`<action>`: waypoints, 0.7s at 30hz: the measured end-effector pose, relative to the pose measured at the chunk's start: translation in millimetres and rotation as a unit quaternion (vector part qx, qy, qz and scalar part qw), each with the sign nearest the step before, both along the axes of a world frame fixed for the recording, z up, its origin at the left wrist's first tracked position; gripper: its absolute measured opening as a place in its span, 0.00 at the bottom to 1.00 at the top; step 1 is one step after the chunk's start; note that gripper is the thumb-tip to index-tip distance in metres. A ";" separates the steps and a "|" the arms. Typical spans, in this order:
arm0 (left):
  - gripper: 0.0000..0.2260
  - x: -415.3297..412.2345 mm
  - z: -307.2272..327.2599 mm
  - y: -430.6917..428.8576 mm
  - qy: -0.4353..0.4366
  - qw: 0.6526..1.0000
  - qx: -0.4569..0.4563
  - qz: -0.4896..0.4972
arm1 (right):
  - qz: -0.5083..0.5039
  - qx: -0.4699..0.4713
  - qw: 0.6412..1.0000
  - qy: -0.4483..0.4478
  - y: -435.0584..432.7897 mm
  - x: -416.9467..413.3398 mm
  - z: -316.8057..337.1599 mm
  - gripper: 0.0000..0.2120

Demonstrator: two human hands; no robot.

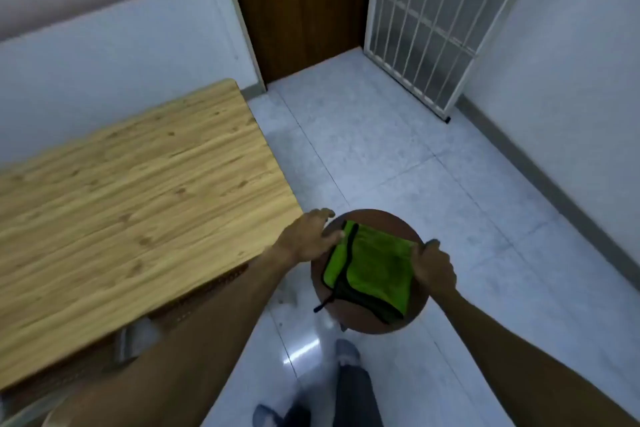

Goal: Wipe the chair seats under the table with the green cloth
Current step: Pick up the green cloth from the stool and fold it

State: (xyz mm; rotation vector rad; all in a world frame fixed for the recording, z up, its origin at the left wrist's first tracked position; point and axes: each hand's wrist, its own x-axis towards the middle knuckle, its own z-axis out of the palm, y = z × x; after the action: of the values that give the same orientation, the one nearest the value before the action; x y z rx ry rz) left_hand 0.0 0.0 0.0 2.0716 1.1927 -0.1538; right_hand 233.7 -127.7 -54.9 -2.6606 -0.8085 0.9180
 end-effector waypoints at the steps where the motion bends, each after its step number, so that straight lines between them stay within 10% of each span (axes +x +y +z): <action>1: 0.27 7.8 -15.2 -1.3 -0.002 1.000 -0.012 -0.004 | -0.008 -0.004 1.000 -0.004 -4.6 -1.9 -8.7 0.24; 11: 0.33 63.5 -119.7 -45.9 0.124 0.981 0.008 0.151 | -0.070 0.029 0.997 -0.015 -20.2 -17.2 -72.7 0.27; 15: 0.29 82.1 -131.6 -57.1 0.074 0.957 -0.040 0.276 | -0.049 0.034 0.997 -0.042 -16.4 -29.4 -83.9 0.21; 21: 0.20 80.4 -133.1 -67.9 0.010 0.972 -0.092 0.215 | -0.079 0.127 0.985 -0.084 -11.3 -50.2 -77.9 0.17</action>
State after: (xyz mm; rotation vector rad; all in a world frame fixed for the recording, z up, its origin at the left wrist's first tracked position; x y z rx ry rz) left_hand 80.4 -67.9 -133.1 1.6143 1.5485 -0.0763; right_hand 183.5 -139.0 -132.8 -2.5555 -0.6847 0.5209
